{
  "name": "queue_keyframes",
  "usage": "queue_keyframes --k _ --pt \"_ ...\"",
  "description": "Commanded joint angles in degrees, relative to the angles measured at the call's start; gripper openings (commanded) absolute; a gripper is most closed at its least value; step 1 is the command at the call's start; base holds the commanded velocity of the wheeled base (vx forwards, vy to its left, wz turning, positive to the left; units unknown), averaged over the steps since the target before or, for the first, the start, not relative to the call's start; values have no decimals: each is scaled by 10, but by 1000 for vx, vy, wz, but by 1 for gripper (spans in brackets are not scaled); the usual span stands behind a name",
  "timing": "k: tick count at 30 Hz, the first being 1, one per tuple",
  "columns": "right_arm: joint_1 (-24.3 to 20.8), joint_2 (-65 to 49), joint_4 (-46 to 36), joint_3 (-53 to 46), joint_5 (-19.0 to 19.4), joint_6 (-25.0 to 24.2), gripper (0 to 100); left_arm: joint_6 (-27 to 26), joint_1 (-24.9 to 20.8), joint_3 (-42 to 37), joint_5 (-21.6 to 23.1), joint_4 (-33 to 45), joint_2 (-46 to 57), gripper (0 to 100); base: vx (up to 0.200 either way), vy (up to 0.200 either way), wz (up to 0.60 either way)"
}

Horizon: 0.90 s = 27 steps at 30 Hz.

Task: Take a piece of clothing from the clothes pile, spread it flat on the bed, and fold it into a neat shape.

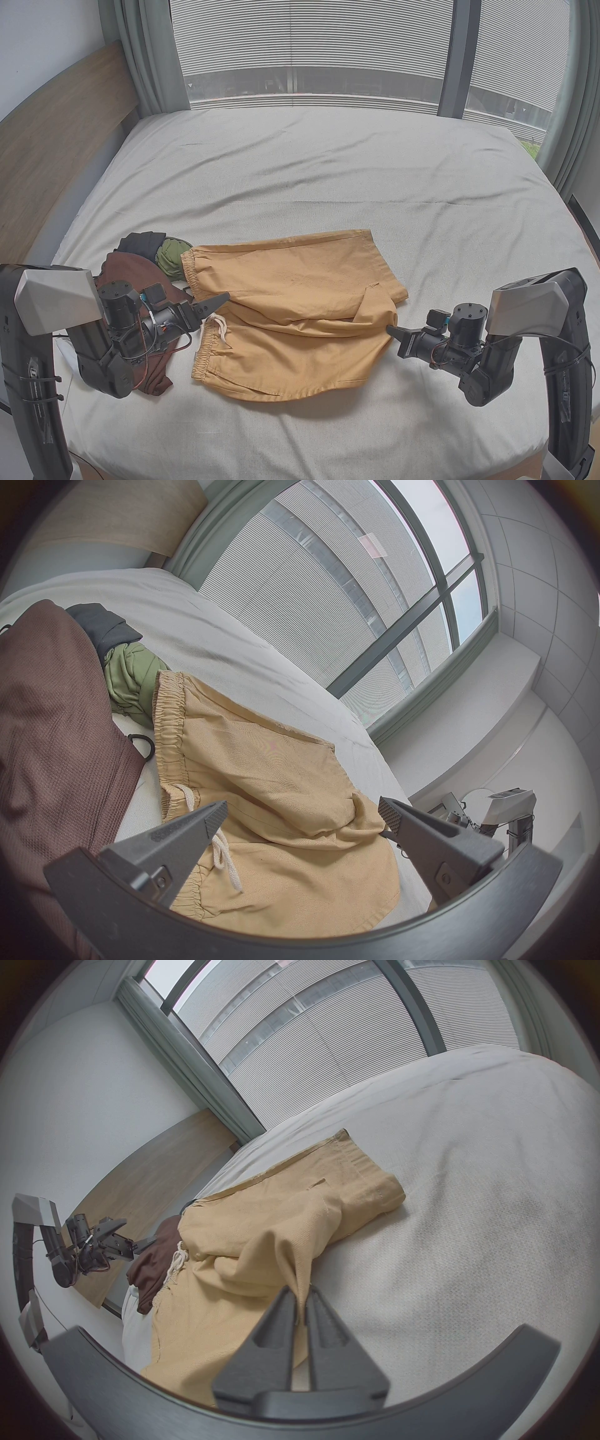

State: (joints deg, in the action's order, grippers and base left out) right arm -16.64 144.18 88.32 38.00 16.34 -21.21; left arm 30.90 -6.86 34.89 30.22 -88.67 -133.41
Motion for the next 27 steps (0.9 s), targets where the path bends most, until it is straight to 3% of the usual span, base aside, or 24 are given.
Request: queue_keyframes --k 1,12,15,20,27 --pt "0 13 1 3 -8 2 100 0 0 0 0 0 -2 100 0 0 0" --pt "36 13 1 -42 3 57 100 0 -1 0 0 0 -2 100 0 0 0" --pt "40 14 2 -60 34 81 100 0 -1 0 0 0 -2 100 0 0 0" --pt "38 22 2 -59 56 100 100 0 -1 0 1 0 -1 100 0 0 0" --pt "44 17 2 -78 63 116 100 0 -2 0 1 0 0 100 0 0 0"
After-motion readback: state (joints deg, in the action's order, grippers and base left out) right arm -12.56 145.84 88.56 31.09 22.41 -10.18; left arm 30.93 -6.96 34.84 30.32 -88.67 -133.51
